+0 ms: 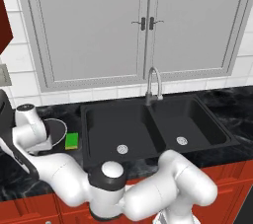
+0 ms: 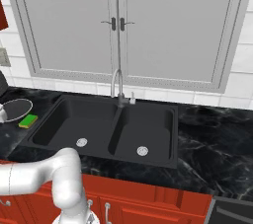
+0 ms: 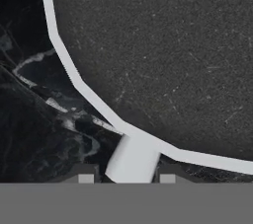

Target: Pick the pan and sponge and place them into the sink. Then turn on the water.

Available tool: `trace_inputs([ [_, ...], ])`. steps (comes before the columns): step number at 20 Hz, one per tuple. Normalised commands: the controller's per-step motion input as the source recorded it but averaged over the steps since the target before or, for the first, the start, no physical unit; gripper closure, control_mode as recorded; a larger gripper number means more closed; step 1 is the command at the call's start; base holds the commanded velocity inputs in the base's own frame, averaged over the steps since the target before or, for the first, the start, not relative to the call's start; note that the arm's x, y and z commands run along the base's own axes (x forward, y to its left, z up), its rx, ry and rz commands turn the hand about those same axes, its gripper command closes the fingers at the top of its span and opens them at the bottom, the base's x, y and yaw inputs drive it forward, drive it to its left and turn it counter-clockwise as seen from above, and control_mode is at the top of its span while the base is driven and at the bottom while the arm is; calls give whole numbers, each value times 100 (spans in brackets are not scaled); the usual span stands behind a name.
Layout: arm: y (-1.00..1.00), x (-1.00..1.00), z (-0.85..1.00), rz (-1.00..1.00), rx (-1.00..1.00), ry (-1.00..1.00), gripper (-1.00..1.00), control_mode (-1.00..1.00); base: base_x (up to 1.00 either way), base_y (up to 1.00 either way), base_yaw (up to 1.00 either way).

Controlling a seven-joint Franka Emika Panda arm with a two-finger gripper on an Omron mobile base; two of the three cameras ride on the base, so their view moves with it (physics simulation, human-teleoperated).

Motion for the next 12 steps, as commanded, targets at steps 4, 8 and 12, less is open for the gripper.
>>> trace_inputs([
  [4,-24,-1,43,0,0,-5,100,-100,0,0,0],
  [8,-23,0,64,0,0,-3,100,-100,0,0,0],
  [12,-23,0,58,0,3,0,100,-100,0,0,0],
])
